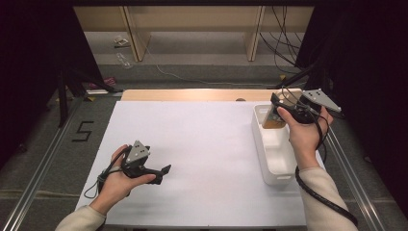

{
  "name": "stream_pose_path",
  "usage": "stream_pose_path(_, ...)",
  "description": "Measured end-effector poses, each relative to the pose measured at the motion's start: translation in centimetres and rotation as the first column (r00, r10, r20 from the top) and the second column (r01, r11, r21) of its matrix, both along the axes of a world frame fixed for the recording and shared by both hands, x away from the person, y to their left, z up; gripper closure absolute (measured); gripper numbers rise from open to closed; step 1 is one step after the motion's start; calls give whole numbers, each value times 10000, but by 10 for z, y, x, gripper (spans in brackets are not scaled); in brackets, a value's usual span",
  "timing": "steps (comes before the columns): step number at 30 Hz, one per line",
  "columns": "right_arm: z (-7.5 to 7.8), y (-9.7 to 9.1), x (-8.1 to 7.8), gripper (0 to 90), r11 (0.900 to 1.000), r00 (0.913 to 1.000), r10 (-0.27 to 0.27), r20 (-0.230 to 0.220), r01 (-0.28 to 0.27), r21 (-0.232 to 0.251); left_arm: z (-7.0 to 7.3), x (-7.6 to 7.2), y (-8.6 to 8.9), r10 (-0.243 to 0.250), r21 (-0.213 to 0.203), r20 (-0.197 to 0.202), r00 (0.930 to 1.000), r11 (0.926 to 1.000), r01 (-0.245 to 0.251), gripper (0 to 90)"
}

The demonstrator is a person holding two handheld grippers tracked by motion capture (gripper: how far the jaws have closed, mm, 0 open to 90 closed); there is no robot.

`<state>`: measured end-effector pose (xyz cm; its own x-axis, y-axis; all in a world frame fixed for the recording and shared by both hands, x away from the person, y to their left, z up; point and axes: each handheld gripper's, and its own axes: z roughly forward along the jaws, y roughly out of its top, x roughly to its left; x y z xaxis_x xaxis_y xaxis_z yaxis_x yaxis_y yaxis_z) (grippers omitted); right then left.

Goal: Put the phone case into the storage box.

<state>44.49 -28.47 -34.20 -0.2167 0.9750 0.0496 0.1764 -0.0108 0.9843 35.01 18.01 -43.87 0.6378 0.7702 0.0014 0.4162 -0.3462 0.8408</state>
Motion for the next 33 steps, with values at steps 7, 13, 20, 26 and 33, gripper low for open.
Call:
stream_pose_path(7,0,0,5,121,10000,10000,-24,-44,24,-35,0,0,0,11,-29,-18,10000,10000,-11,3)
stream_pose_path(13,2,1,8,121,10000,10000,-27,-35,27,-61,0,0,0,19,-49,-19,10000,10000,-19,3)
stream_pose_path(20,5,4,13,121,9999,10000,-24,-42,24,-111,-1,0,0,29,-61,-20,10000,10000,-29,4)
stream_pose_path(26,4,5,16,121,9999,9999,-31,-113,30,-128,0,0,1,18,-56,-17,10000,10000,-18,3)
stream_pose_path(33,5,5,20,121,9999,9999,-15,-160,12,-147,-1,1,2,-91,-11,-46,9999,10000,91,3)
